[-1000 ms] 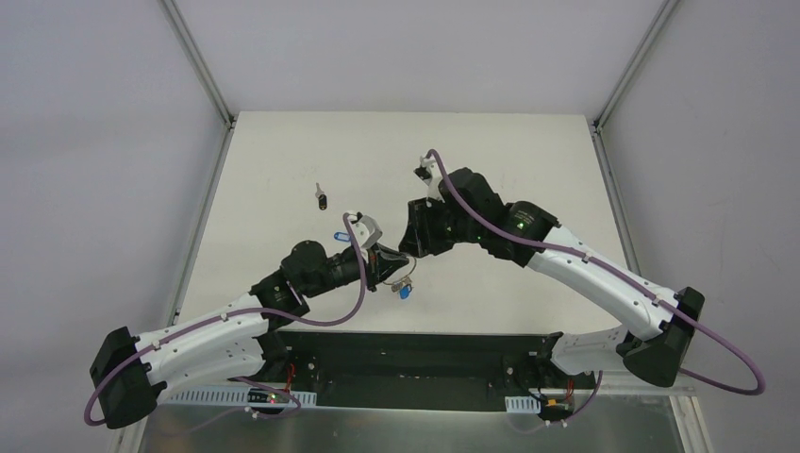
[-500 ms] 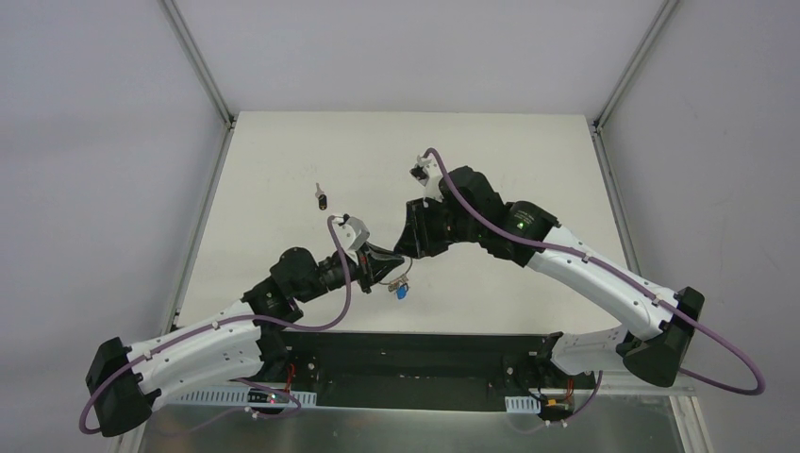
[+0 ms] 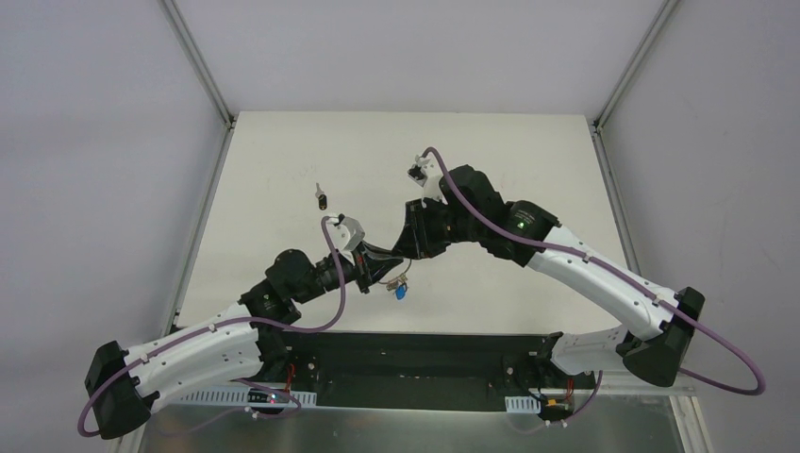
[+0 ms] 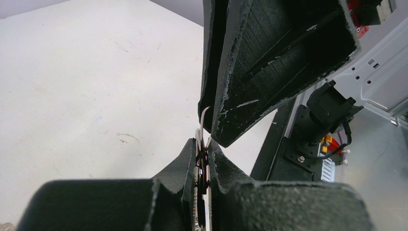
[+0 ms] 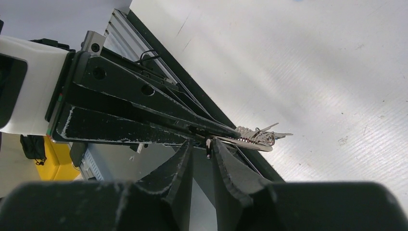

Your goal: Put the keys on the keyring

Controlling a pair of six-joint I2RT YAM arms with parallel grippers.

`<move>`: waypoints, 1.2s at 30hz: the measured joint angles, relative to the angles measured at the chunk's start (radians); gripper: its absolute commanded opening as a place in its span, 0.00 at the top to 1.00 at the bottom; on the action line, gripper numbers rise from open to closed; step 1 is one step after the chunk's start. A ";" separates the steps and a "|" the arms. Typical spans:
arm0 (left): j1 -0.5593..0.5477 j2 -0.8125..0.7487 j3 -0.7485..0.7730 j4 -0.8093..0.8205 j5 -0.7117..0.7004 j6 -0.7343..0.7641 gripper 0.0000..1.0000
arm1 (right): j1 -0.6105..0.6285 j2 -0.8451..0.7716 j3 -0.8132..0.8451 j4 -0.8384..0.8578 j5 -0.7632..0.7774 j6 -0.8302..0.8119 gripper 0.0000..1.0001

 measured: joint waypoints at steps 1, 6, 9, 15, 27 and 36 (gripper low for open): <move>0.000 -0.002 0.000 0.002 0.000 0.000 1.00 | 0.000 -0.001 0.000 0.000 0.000 0.000 0.77; 0.000 -0.011 -0.009 0.003 0.000 0.000 1.00 | 0.000 -0.016 0.000 0.000 0.004 0.000 0.78; 0.000 -0.015 -0.011 0.007 0.000 0.000 1.00 | 0.000 -0.030 0.000 0.000 0.010 0.000 0.78; 0.000 -0.021 -0.011 0.019 0.000 0.000 1.00 | 0.000 -0.047 0.000 0.003 0.011 0.000 0.78; 0.000 -0.027 -0.016 0.019 0.001 -0.001 1.00 | 0.000 -0.046 0.000 0.020 0.013 0.000 0.79; 0.000 -0.034 -0.018 0.018 0.002 -0.001 1.00 | 0.000 -0.042 0.000 0.021 0.030 -0.004 0.77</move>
